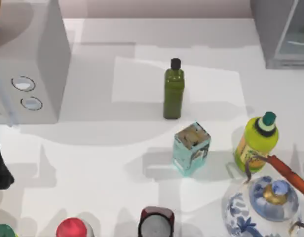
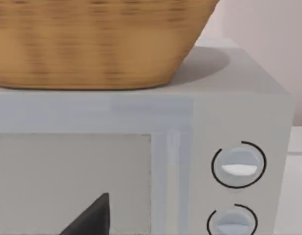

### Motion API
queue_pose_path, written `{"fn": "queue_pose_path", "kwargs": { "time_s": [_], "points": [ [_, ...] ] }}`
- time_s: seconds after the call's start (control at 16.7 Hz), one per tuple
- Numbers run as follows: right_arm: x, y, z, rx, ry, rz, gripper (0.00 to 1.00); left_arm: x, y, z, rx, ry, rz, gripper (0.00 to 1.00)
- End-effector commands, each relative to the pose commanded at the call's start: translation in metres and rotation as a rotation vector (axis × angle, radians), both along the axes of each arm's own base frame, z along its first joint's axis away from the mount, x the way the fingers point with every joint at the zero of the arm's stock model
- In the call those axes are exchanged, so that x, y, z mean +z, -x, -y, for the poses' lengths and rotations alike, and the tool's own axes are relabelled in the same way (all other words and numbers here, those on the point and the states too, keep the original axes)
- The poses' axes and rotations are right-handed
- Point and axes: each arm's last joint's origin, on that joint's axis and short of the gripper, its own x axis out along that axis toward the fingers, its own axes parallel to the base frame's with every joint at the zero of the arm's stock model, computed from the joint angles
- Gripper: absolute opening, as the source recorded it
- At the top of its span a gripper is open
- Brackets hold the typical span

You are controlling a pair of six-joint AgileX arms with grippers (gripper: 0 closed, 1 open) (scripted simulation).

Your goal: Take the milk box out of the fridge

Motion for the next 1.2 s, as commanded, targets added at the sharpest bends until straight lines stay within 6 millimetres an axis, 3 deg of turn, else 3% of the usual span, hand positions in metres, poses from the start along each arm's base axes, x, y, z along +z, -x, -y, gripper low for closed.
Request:
{"fn": "queue_pose_path", "kwargs": {
  "time_s": [0.42,0.72,1.2],
  "points": [
    [0.012,-0.008,0.005,-0.002,0.007,0.031,1.0,0.0,0.0,0.0,0.0,0.0,0.0,1.0],
    [0.021,-0.037,0.02,-0.003,0.017,0.042,1.0,0.0,0.0,0.0,0.0,0.0,0.0,1.0],
    [-0.022,-0.085,0.066,-0.002,-0.024,-0.062,1.0,0.0,0.0,0.0,0.0,0.0,0.0,1.0]
  ]
}}
